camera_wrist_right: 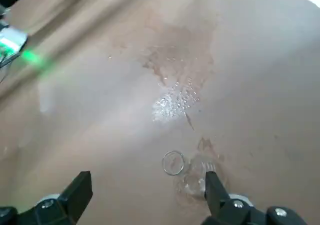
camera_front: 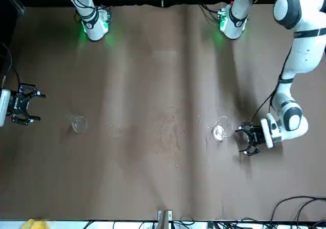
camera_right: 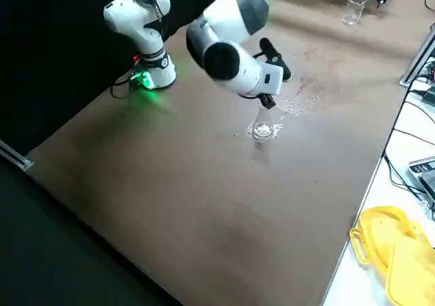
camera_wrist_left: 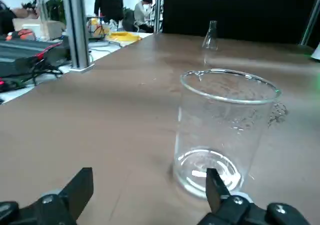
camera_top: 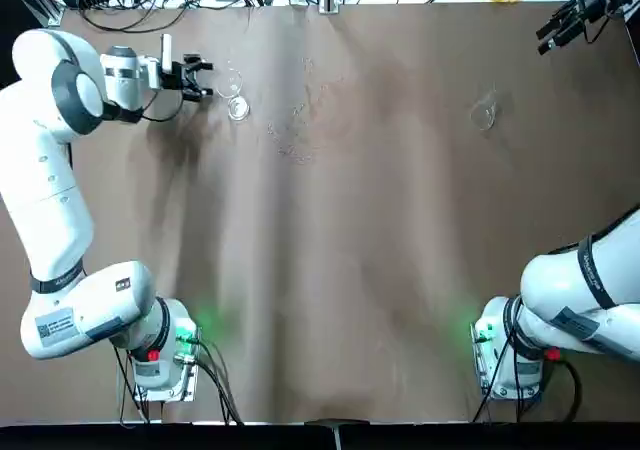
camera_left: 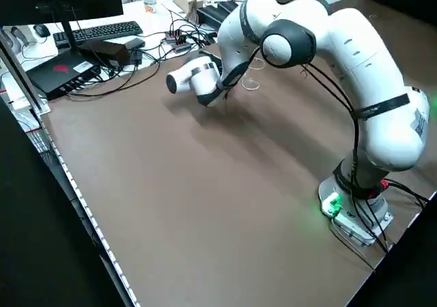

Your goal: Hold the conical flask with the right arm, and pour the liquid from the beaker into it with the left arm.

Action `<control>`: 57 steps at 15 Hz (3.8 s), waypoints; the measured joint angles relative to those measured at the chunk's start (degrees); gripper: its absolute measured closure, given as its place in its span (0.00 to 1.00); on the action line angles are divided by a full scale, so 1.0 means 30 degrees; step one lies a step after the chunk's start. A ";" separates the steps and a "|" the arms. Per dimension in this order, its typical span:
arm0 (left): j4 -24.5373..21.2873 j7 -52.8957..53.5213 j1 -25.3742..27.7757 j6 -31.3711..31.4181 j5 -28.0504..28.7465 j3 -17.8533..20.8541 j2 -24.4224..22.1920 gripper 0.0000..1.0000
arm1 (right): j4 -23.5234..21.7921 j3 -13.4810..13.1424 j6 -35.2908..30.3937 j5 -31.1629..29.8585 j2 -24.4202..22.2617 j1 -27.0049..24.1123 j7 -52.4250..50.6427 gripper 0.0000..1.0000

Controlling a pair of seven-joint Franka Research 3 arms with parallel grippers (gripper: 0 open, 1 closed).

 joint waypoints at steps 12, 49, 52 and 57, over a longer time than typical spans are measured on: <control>-0.1652 0.1980 -0.0462 -0.0692 -0.0001 -0.0182 0.0308 0.01 | -0.0009 -0.0001 -0.3411 0.3152 0.4634 -0.2212 -1.1728 0.00; 0.0076 0.0293 -0.1127 0.1661 -0.1644 -0.0689 0.0117 0.01 | -0.0050 0.0474 -0.3125 0.7165 0.8604 -0.1866 -1.7853 0.61; -0.0295 0.0185 -0.0859 0.1642 -0.1613 -0.0551 0.0119 0.01 | -0.0052 0.0483 -0.3037 0.7519 0.8648 -0.1688 -1.7739 0.61; -0.2080 0.1270 -0.0861 0.1347 -0.1609 -0.0719 0.0060 0.01 | 0.0064 0.0490 -0.2823 0.8155 0.8657 -0.1000 -1.7659 0.61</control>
